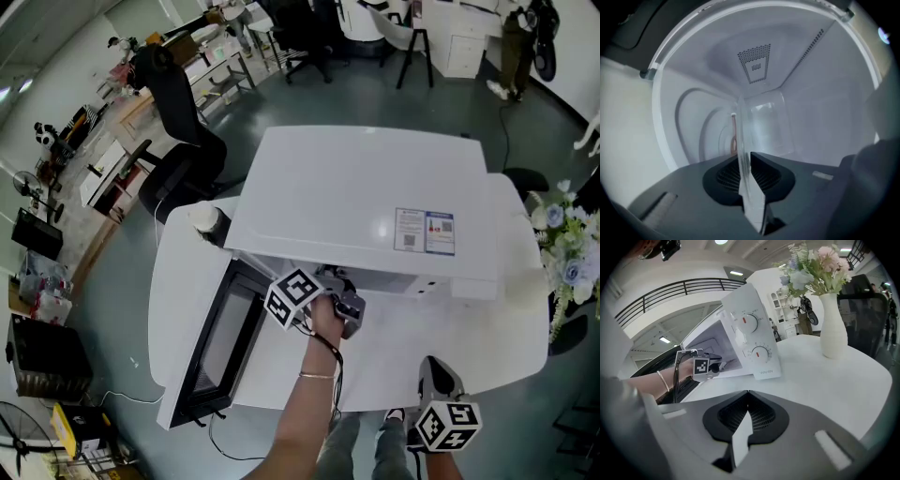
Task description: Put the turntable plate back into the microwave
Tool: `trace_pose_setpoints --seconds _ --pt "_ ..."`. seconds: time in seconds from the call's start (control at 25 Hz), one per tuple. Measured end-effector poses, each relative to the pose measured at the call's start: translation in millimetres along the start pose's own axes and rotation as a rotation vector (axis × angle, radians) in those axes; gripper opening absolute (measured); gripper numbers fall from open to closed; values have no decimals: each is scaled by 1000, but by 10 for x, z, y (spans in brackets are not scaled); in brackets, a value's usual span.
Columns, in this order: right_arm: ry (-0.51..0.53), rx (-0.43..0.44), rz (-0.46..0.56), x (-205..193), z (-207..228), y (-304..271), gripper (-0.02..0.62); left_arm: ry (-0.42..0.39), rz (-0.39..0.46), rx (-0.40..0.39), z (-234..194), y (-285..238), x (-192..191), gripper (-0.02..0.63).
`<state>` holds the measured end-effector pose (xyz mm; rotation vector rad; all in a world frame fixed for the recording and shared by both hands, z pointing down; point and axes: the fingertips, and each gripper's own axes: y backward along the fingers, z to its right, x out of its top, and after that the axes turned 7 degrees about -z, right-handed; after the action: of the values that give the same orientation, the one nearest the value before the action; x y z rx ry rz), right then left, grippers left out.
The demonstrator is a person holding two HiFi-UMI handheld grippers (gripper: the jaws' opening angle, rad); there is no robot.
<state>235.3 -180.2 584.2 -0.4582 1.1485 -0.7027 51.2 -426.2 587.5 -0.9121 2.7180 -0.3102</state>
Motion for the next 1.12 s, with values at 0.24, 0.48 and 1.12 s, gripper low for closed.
trace_pose_setpoints --seconds 0.24,0.48,1.12 --pt "2 3 3 14 12 26 11 -120 -53 85 -21 21 -19 74" --pt "6 7 8 34 -12 61 11 -253 -121 164 -8 26 -73 181" --pt "17 21 12 -13 -124 150 11 -410 -228 299 -99 250 -153 283"
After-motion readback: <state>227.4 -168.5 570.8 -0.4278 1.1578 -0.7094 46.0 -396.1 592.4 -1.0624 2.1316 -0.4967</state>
